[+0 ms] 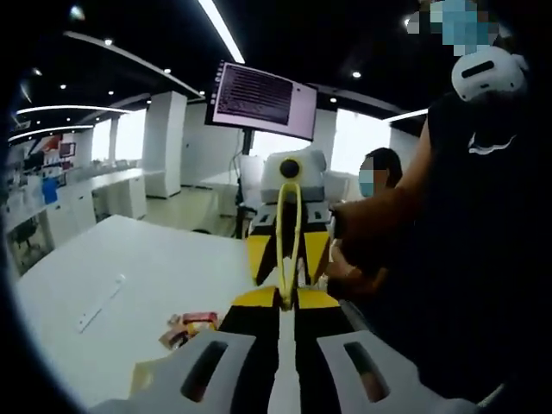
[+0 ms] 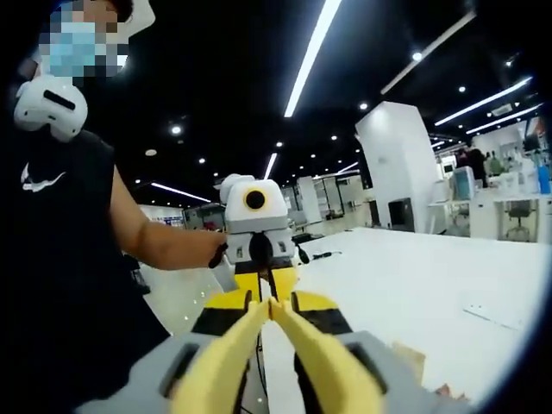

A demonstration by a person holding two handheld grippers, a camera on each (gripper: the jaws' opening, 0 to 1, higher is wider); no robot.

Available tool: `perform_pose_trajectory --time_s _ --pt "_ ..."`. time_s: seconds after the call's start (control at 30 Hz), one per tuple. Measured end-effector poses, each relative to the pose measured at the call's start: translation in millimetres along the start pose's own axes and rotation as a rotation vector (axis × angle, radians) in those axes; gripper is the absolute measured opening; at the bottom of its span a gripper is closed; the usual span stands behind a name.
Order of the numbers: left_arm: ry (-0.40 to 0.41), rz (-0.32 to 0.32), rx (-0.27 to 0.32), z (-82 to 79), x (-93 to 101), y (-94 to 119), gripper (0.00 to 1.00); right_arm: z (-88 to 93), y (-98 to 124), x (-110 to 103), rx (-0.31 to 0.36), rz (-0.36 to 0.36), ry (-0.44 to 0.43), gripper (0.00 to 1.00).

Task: Place the target food into the container with the food tongs after gripping and lifting it, then release it inside without dropping or visibly crushing the food.

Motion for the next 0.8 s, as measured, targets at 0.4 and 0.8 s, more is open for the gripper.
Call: perform_pose_trajectory --time_s 0.4,0.8 --pt "0.009 -0.019 -0.025 -6.8 8.4 5.7 0.0 -0.5 -3.1 -6.2 0.009 -0.035 0.005 0.18" --pt "0.039 0.008 -0.08 -0.9 8.7 4.0 0.01 8.1 -2.9 -8.4 -0.008 -0.041 0.01 0.17"
Point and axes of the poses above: the point that each gripper's makers call its tool centre point, and the gripper's own axes: y roughly backward along the fingers, x roughly to its right, z roughly out of its underside, the point moved 8 cm from there along y, roughly backward along the fingers, and after that the axes turned 13 degrees about -y, right-handed, at the moved point
